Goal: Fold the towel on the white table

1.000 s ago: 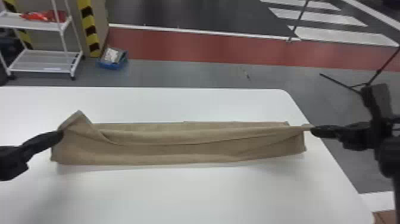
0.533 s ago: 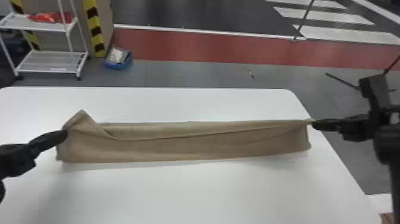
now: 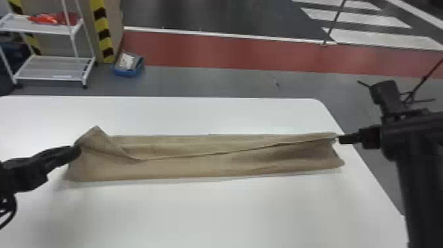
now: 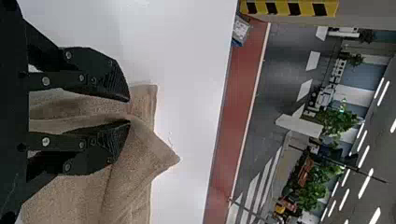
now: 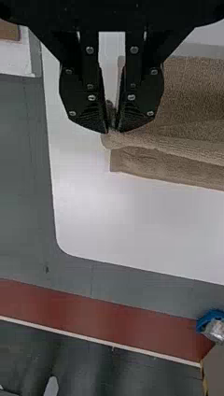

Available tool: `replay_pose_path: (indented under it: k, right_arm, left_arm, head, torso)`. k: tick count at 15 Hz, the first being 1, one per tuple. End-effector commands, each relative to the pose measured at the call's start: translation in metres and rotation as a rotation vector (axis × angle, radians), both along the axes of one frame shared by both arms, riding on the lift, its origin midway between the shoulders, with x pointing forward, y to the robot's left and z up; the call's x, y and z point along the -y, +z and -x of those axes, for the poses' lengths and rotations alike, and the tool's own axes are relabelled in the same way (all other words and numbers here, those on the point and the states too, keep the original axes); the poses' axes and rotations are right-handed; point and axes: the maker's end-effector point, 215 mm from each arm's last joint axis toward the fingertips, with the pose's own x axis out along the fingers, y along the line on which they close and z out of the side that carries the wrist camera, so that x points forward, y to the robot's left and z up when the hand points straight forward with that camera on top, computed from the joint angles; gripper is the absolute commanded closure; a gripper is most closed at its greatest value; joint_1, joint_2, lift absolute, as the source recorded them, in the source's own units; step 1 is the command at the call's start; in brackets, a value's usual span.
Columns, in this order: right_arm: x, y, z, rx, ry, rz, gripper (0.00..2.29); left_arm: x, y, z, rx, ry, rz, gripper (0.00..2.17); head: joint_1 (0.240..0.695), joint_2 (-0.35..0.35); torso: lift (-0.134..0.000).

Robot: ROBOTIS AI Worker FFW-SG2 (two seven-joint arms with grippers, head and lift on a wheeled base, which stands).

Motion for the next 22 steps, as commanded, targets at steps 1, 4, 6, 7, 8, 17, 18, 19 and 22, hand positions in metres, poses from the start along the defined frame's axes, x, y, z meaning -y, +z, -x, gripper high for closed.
replay_pose_path:
  k: [1,4,6,7,8,17,18,19,22]
  right_arm:
    - [0.006,-0.01,0.004,-0.033,-0.059,0.018,0.0]
    - [0.012,-0.012,0.007,-0.043,-0.099,0.035,0.05]
    - [0.014,-0.013,0.008,-0.042,-0.109,0.038,0.05]
    - [0.017,-0.011,0.009,-0.035,-0.115,0.033,0.05]
    - [0.015,-0.009,0.01,-0.023,-0.115,0.02,0.06]
    - [-0.183,-0.007,-0.003,0.0,0.193,-0.119,0.08]
    - [-0.209,-0.01,-0.006,-0.008,0.235,-0.11,0.08]
    - [-0.228,-0.017,-0.007,-0.023,0.258,-0.102,0.08]
    - [-0.271,-0.033,-0.008,-0.054,0.288,-0.138,0.08]
  left_arm:
    - [0.0,-0.001,0.0,0.0,0.01,0.005,0.02]
    - [0.001,0.0,0.0,0.001,0.009,0.009,0.03]
    - [0.0,-0.001,0.0,0.0,0.018,0.008,0.03]
    - [0.0,0.002,0.0,0.007,0.017,0.013,0.03]
    - [0.0,0.002,0.002,0.01,0.02,0.022,0.03]
    - [-0.031,0.049,0.042,0.159,0.121,-0.017,0.02]
    - [-0.036,0.049,0.048,0.173,0.132,-0.021,0.02]
    - [-0.034,0.045,0.051,0.169,0.129,-0.005,0.02]
    - [-0.026,0.034,0.054,0.158,0.114,0.018,0.02]
  head:
    - [0.695,-0.182]
    - [0.695,-0.196]
    - [0.695,-0.198]
    - [0.695,-0.198]
    - [0.695,-0.198]
    - [0.695,-0.103]
    - [0.695,-0.064]
    - [0.695,0.009]
    - [0.695,0.076]
  torso:
    - [-0.126]
    - [-0.126]
    - [-0.126]
    - [-0.126]
    - [-0.126]
    - [-0.126]
    - [-0.126]
    - [-0.126]
    - [-0.126]
